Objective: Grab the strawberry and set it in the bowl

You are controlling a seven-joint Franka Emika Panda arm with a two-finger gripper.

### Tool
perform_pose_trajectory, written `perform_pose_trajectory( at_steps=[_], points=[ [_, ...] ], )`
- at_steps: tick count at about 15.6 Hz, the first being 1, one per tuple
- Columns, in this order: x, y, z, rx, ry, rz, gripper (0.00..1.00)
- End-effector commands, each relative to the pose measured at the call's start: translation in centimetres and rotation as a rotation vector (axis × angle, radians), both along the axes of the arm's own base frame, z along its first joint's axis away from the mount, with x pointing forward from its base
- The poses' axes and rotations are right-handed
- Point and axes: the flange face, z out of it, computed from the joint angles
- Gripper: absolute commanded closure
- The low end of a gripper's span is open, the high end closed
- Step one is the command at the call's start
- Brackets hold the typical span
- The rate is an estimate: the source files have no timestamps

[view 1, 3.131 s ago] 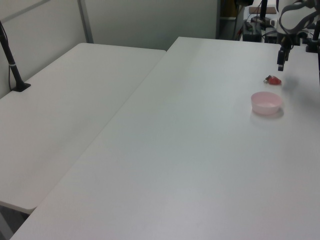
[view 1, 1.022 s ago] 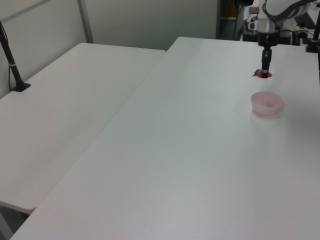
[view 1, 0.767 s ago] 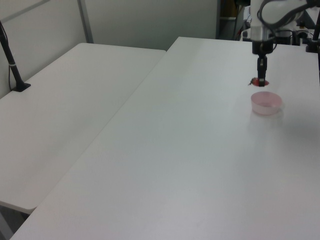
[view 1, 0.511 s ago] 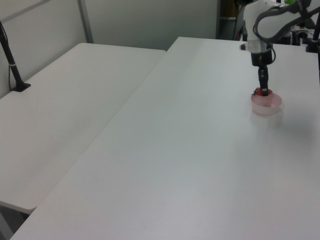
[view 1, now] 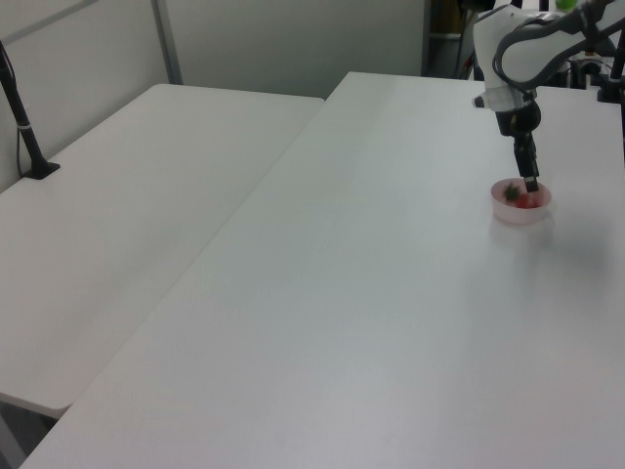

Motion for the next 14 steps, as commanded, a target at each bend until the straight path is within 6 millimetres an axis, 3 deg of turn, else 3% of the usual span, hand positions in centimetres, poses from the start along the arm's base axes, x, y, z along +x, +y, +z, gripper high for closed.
perform_pose_trajectory(
  at_steps=[1,4,7,9,11,14],
  points=[
    [1.3,0.8,5.4,-0.036,-0.015,-0.060,0.00],
    [2.2,0.9,13.0,-0.005,-0.068,-0.143,0.00],
    [1.5,0.7,21.1,-0.040,-0.199,-0.260,0.00],
    [0.5,0.7,25.1,-0.055,-0.273,-0.326,0.00],
    [-0.6,0.7,27.5,-0.066,-0.322,-0.413,0.00],
    [-0.9,1.5,27.8,-0.075,-0.327,-0.424,0.00]
  ],
)
